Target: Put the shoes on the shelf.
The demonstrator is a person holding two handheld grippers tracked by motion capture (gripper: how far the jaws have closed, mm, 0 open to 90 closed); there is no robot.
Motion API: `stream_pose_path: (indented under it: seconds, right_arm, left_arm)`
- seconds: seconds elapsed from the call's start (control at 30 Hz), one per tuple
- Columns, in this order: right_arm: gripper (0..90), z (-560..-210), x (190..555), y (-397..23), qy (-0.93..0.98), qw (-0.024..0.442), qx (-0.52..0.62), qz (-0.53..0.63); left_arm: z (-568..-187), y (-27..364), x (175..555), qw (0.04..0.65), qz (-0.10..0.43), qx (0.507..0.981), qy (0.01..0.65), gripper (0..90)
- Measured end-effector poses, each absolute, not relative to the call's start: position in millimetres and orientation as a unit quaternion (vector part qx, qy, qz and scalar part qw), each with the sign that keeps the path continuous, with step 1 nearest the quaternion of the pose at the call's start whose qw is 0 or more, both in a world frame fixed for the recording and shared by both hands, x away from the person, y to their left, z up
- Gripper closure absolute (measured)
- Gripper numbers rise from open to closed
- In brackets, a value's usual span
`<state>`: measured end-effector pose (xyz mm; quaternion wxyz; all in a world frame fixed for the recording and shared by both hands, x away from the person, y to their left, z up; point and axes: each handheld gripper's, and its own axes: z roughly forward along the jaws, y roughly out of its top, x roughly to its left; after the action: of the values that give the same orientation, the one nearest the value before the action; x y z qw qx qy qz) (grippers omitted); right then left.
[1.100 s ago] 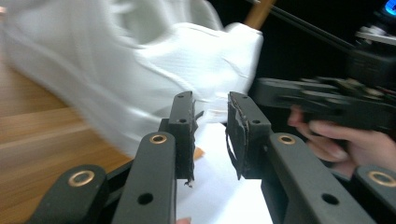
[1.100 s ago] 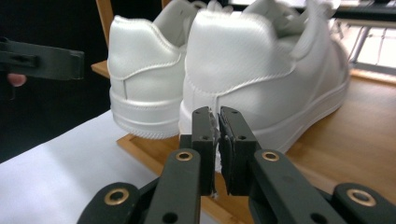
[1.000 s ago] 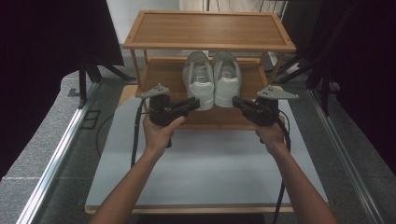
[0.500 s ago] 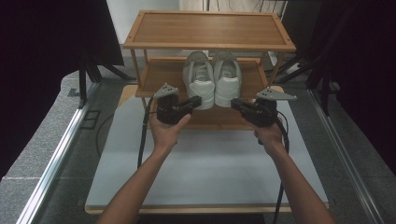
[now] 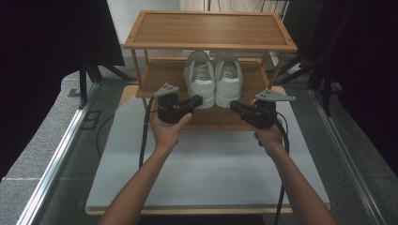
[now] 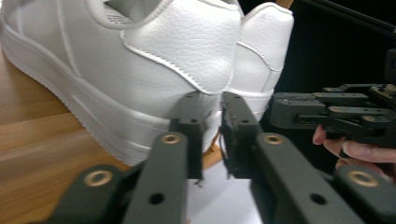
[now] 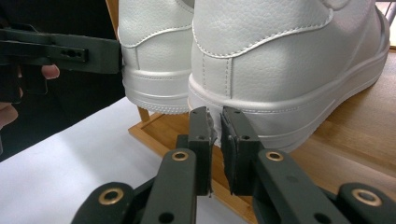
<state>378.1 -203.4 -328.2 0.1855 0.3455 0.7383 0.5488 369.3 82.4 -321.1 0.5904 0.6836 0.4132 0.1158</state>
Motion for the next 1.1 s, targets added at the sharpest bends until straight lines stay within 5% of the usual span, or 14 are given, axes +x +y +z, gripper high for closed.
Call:
stream_pose_path:
  seconds: [0.37,0.63,1.1]
  right_arm:
    - [76.6,-334,362,-214,0.724,0.174,0.339,0.576]
    - [70.8,-344,338,-232,0.71,0.168,0.336,0.596]
    - [58.4,-412,296,-276,0.692,0.162,0.385,0.589]
  left_arm:
    - [-324,91,355,0.613,0.083,0.686,0.382,54.6]
    - [-341,106,326,0.608,0.094,0.692,0.378,49.9]
    - [-408,151,284,0.567,0.08,0.699,0.428,45.0]
